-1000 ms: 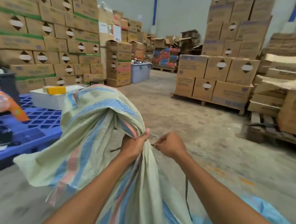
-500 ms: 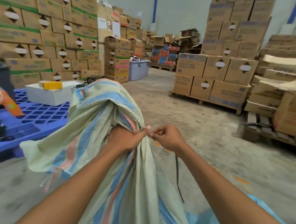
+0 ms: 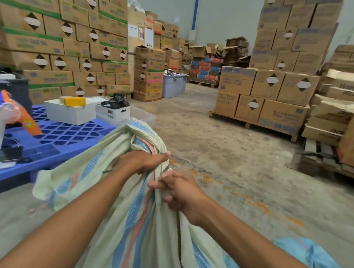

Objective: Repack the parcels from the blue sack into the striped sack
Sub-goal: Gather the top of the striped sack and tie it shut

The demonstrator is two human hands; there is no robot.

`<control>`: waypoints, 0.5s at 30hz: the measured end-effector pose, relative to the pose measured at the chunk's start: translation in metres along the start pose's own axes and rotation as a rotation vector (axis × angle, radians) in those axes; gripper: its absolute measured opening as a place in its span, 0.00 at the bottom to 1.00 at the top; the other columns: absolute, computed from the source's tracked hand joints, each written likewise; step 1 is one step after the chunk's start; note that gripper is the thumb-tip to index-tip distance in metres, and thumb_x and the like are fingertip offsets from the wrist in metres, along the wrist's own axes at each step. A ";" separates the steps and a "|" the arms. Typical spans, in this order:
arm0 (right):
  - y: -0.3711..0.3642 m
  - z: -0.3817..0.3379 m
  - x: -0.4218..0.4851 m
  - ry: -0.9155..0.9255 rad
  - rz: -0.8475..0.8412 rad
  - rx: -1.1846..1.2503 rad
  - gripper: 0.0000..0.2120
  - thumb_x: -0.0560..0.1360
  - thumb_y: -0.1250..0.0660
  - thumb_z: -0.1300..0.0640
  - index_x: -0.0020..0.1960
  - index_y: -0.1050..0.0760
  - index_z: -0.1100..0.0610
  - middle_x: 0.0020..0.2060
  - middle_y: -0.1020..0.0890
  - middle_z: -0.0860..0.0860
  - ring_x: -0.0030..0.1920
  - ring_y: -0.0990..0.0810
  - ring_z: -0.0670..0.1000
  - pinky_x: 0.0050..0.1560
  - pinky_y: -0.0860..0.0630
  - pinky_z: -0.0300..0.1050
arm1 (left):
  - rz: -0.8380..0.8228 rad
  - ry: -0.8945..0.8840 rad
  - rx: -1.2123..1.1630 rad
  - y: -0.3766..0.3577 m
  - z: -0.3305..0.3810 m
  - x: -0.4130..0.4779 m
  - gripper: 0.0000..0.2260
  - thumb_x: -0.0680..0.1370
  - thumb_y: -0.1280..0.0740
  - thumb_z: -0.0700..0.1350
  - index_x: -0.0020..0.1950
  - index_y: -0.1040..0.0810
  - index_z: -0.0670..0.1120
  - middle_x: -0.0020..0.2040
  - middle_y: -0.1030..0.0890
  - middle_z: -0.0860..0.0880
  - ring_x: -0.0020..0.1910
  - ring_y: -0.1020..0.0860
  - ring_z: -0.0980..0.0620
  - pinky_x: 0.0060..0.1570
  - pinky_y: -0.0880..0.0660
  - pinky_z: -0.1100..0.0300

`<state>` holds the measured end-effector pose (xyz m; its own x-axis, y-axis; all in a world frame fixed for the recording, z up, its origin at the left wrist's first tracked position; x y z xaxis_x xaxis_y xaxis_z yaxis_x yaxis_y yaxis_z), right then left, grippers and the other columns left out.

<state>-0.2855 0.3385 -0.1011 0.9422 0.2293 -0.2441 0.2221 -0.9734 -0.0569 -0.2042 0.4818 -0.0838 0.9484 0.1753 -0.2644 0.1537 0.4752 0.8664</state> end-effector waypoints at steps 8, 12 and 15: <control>-0.023 0.026 0.023 0.003 0.128 0.158 0.07 0.80 0.37 0.59 0.47 0.21 0.56 0.46 0.12 0.50 0.26 0.30 0.45 0.18 0.39 0.33 | -0.328 -0.083 0.230 0.026 -0.012 -0.033 0.33 0.71 0.43 0.76 0.46 0.25 0.45 0.36 0.29 0.48 0.30 0.31 0.52 0.31 0.34 0.60; -0.036 0.030 0.029 -0.042 0.164 0.183 0.06 0.78 0.33 0.58 0.46 0.17 0.56 0.42 0.12 0.48 0.27 0.32 0.44 0.19 0.38 0.33 | -0.293 -0.191 0.420 0.037 -0.024 -0.030 0.12 0.82 0.41 0.47 0.46 0.20 0.46 0.35 0.30 0.48 0.29 0.35 0.51 0.29 0.36 0.61; -0.044 0.029 0.032 -0.083 0.180 0.273 0.06 0.76 0.30 0.57 0.42 0.16 0.56 0.35 0.15 0.47 0.24 0.37 0.45 0.22 0.37 0.34 | -0.250 -0.271 0.693 0.039 -0.015 -0.040 0.09 0.78 0.33 0.47 0.46 0.14 0.47 0.37 0.23 0.49 0.37 0.28 0.49 0.39 0.29 0.58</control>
<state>-0.2723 0.3886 -0.1346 0.9342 0.0635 -0.3510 -0.0322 -0.9650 -0.2602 -0.2403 0.5058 -0.0459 0.8837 -0.1253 -0.4509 0.4248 -0.1895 0.8852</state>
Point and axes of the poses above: each hand's wrist, its own x-axis towards the middle knuckle, its own y-axis out of the back of the hand, z = x × y, the point moved 4 cm from there along x, towards the middle knuckle
